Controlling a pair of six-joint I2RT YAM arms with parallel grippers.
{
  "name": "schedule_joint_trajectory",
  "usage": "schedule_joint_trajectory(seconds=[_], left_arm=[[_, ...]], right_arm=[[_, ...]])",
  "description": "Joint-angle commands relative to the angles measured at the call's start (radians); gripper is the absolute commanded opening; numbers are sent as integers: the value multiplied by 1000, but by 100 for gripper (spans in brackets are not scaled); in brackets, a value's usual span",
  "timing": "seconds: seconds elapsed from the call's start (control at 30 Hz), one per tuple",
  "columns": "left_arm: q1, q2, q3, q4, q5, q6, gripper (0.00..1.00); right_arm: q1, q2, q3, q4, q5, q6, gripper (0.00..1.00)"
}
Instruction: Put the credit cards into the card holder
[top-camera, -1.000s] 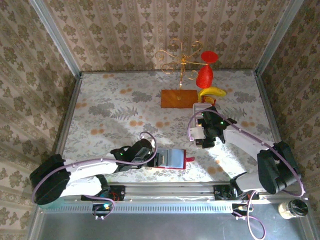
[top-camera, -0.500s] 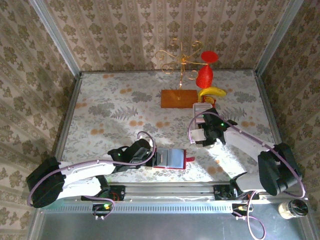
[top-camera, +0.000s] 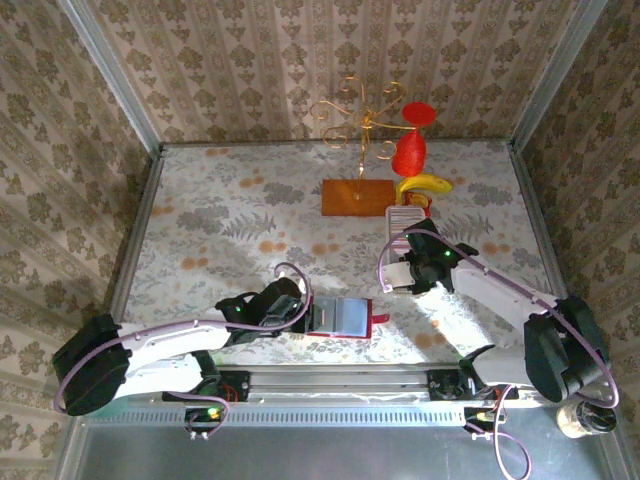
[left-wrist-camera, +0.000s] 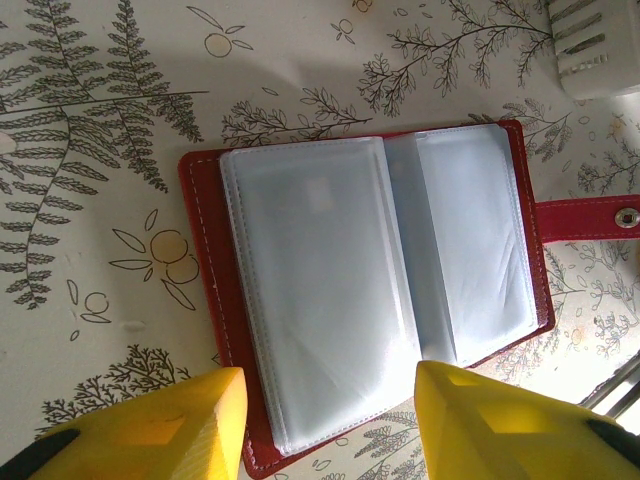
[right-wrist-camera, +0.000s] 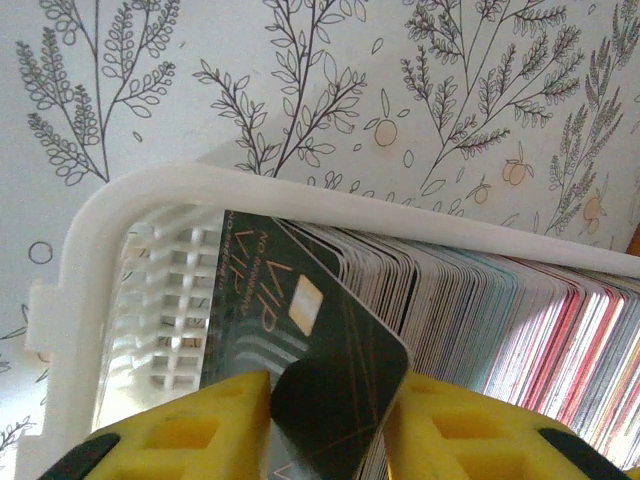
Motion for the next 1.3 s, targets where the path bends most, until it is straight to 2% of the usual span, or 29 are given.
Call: schedule_joint_trajectory(seconds=[0.0,0.3,0.6,0.83,0.93,1.07,1.27], left_arm=[[-4,-7,1,-33,-11,1,48],[-4,-6,2,-32,-12,-1,47],[-4,-5,5,-36,-12,-4,46],[0,-17,16,-45,-12,-1,46],[3,-20,23,-54,-13,-1,46],[7,-31,30,-68,-21,4,45],[19,-58,34,-93,-37,12,45]], right_arm=[[6,-40,-4,19,47,-2,30],[12,-80,3,-16,57,15,19],[25,-117,24,-55,52,56,14],[68,-168,74,-239,6,145,10],[103,-193,94,-307,-18,196,1],[145,-227,132,-338,-20,346,0],[209,-253,196,-320,-18,696,0]])
